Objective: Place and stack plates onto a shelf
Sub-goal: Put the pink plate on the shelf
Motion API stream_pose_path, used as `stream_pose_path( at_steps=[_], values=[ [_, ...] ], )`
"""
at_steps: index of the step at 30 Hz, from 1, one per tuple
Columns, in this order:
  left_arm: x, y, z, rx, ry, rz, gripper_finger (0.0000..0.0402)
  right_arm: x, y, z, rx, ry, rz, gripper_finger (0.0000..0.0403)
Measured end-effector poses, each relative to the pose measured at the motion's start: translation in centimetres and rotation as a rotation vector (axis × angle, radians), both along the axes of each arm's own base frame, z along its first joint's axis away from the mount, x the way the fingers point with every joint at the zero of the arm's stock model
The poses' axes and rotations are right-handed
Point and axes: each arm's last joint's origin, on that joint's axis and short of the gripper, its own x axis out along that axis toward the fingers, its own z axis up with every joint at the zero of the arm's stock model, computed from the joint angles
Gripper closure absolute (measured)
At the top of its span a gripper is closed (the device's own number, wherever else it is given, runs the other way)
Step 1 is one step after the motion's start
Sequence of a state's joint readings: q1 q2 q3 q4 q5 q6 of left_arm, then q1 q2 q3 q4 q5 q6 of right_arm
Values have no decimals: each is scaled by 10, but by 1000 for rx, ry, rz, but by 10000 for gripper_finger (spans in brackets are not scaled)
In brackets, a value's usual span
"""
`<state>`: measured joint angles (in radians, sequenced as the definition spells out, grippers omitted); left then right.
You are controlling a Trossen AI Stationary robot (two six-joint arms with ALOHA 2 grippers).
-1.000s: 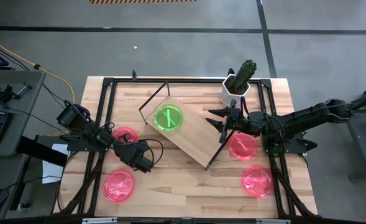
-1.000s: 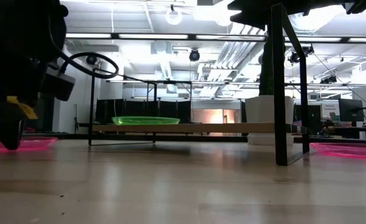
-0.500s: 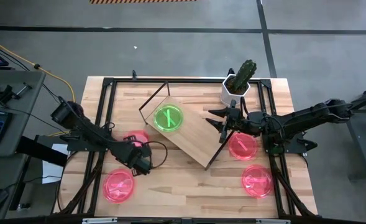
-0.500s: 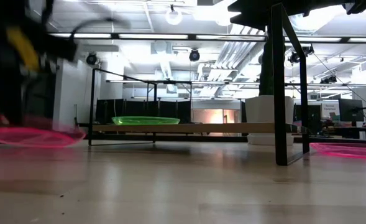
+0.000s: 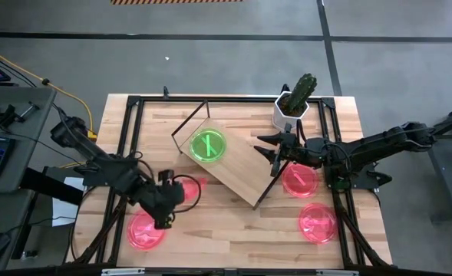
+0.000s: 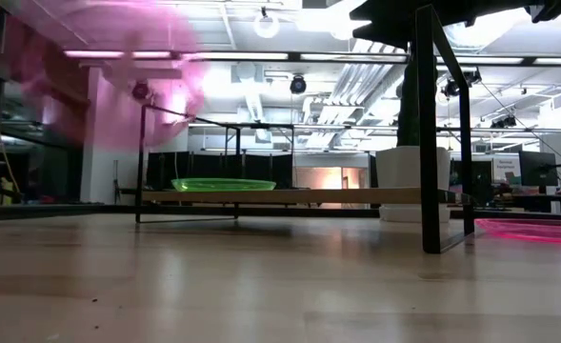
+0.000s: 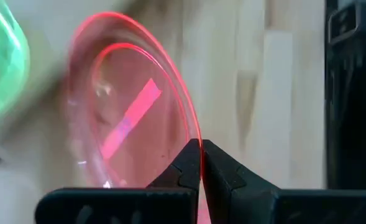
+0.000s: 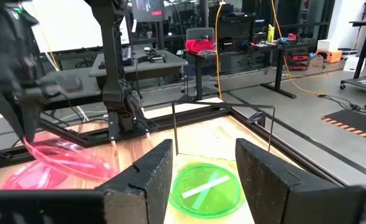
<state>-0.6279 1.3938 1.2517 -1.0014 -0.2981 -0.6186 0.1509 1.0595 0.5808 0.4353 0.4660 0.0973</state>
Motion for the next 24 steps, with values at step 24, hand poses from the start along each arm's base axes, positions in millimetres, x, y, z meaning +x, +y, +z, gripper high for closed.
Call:
stream_pose_path(
  at_steps=[24],
  values=[
    [81, 72, -64, 583, -476, -541, 401, 0, 0, -1, 6, 5, 3, 240]
  ],
)
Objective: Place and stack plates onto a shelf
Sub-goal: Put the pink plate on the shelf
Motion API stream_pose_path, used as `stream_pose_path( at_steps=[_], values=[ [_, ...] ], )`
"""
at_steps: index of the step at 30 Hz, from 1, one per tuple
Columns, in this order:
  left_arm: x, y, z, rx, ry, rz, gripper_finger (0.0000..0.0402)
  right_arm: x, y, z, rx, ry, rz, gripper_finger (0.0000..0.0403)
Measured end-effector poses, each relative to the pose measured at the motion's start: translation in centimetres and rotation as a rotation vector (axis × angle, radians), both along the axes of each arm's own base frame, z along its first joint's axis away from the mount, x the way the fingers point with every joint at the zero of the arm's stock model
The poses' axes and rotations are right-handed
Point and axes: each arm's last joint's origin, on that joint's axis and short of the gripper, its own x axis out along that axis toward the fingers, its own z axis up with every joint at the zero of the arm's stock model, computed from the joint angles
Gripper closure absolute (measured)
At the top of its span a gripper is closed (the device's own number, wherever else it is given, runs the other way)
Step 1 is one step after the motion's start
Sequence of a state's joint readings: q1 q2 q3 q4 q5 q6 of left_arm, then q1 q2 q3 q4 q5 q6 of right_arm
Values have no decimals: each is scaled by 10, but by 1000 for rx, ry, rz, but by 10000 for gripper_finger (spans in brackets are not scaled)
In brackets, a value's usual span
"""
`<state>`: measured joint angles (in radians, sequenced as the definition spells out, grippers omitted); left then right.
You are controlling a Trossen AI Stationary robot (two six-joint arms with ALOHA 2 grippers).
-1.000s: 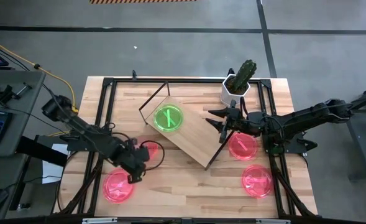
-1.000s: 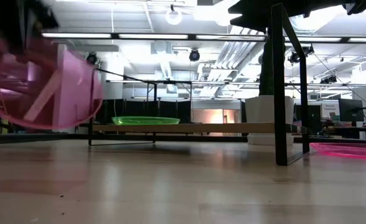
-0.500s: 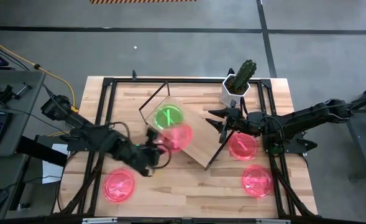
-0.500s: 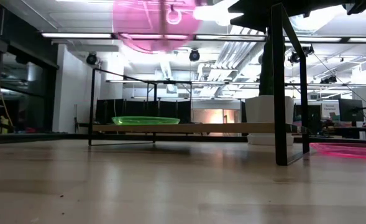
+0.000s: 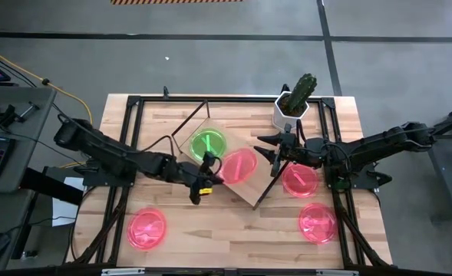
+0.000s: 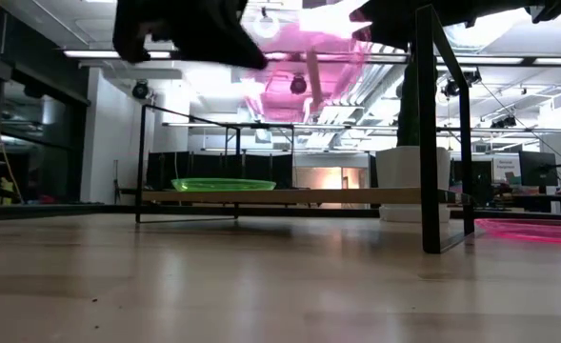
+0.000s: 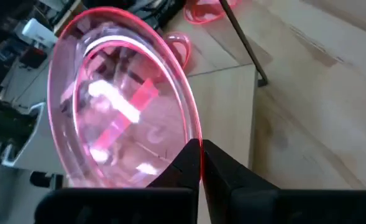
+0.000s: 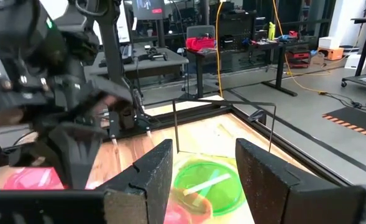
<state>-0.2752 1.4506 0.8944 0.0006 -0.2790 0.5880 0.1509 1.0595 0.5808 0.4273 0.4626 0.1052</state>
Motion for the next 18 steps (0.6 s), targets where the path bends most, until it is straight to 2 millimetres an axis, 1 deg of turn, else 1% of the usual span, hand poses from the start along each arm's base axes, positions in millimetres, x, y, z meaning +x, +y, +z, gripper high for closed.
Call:
stream_pose_path(
  at_steps=[3, 8, 10, 12, 15, 18],
  values=[
    [8, 0, -11, 13, 12, -9, 401, 0, 0, 0, 5, -5, -1, 240],
    [19, -2, -43, 107, 113, -26, 401, 0, 0, 1, 11, -11, -1, 240],
    [24, -3, -52, 160, 136, -18, 401, 0, 0, 1, 10, -8, -1, 240],
    [31, -4, -58, 190, 156, -20, 401, 0, 0, 1, 10, -7, -1, 240],
    [43, -8, -62, 209, 173, -32, 401, 0, 0, 0, 10, -5, -1, 240],
    [53, -10, -68, 243, 231, -34, 401, 0, 0, 0, 9, -1, -4, 240]
  ],
)
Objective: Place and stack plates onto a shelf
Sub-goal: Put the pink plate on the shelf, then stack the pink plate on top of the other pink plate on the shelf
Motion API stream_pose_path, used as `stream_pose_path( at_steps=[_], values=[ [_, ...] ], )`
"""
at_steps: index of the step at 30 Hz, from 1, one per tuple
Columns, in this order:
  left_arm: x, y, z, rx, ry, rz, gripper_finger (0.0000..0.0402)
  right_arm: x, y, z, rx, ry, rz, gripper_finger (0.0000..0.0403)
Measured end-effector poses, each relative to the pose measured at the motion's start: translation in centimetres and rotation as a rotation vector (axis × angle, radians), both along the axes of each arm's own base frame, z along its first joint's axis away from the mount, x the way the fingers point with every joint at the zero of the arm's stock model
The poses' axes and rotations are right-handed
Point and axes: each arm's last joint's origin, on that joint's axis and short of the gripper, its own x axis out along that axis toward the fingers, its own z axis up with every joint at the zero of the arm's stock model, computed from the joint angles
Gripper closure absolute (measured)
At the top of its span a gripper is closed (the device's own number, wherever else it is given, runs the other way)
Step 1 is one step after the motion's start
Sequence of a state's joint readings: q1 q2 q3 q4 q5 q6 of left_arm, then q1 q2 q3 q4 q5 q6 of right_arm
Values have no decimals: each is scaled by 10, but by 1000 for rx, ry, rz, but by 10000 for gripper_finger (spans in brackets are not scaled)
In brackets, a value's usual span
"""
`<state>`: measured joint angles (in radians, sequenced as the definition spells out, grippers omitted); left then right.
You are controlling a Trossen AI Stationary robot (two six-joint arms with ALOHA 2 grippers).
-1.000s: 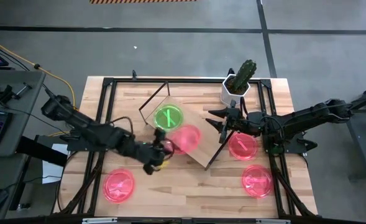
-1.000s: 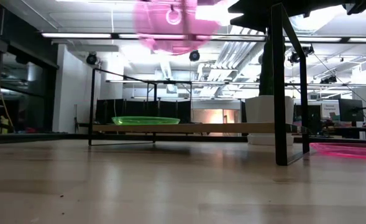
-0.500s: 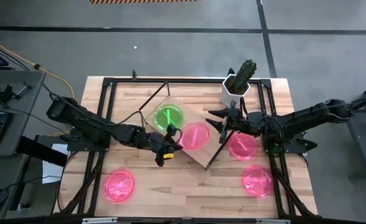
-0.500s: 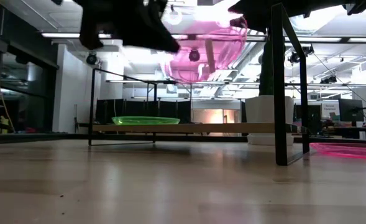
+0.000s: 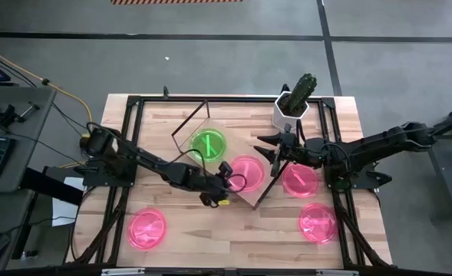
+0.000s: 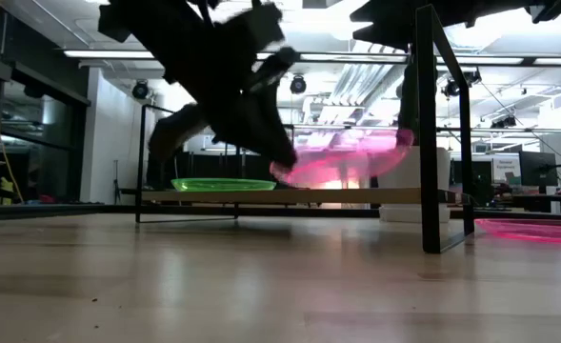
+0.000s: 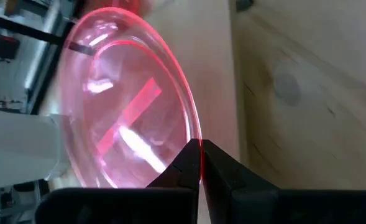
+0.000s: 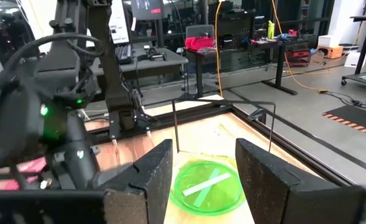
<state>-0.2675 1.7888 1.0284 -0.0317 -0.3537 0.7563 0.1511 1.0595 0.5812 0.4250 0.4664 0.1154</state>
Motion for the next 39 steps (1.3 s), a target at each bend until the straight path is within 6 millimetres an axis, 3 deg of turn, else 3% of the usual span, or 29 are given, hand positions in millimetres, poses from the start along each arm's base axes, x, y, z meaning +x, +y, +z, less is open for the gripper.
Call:
stream_pose_path(
  at_steps=[16, 31, 35, 39],
  values=[
    [8, 0, -9, 68, 64, 62, 395, 0, 0, 0, 0, -2, 1, 240],
    [9, 0, -8, 47, 55, 83, 312, 0, 0, 0, 1, -2, 3, 240],
    [6, -1, 7, 117, 73, 151, 288, 0, 0, 0, 0, 0, 3, 240],
    [-9, -1, 38, 156, 71, 271, 276, 0, 0, -1, -1, 12, 3, 240]
  ],
)
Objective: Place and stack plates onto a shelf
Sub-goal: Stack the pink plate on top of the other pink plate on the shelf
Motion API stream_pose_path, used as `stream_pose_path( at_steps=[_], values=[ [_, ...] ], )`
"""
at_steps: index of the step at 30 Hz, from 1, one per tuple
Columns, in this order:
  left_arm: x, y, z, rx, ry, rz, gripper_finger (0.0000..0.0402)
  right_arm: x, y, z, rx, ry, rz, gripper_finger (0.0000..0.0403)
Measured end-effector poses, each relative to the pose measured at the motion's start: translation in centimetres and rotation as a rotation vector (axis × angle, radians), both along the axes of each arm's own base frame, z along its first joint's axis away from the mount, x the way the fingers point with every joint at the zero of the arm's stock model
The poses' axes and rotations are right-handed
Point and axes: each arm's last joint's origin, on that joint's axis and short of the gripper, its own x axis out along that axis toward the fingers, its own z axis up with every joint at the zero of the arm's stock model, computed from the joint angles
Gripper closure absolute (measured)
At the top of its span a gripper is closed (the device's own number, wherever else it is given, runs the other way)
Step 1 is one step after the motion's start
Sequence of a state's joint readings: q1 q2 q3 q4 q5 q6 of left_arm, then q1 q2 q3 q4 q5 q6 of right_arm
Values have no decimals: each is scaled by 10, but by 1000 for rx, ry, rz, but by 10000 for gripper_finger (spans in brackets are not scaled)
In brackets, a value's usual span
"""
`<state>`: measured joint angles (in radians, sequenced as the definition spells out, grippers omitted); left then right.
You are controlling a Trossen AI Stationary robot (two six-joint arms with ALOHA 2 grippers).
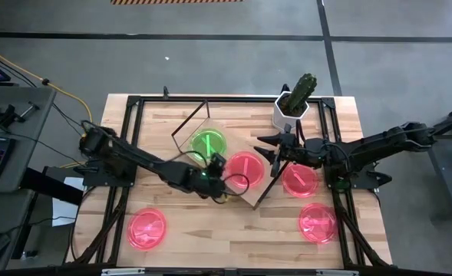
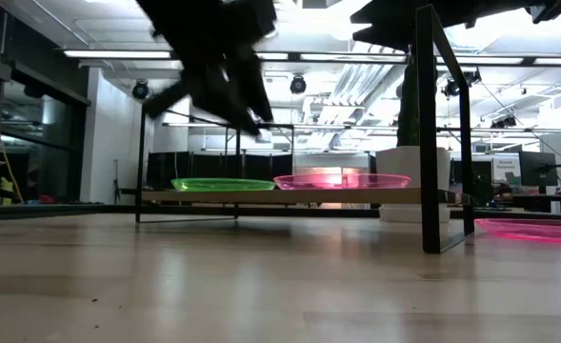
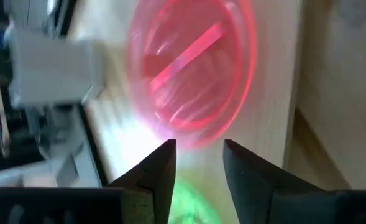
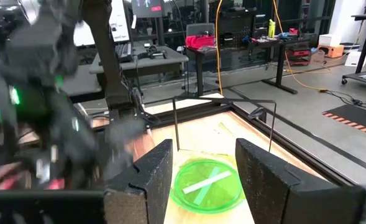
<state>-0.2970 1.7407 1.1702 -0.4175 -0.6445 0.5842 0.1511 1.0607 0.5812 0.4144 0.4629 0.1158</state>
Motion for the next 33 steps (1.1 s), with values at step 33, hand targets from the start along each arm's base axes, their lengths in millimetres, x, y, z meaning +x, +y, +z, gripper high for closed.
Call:
stream_pose_path(
  at_steps=[33],
  values=[
    [-200, 59, 44, -808, -1091, -175, 280, 0, 0, -1, 6, 5, -5, 240]
  ],
)
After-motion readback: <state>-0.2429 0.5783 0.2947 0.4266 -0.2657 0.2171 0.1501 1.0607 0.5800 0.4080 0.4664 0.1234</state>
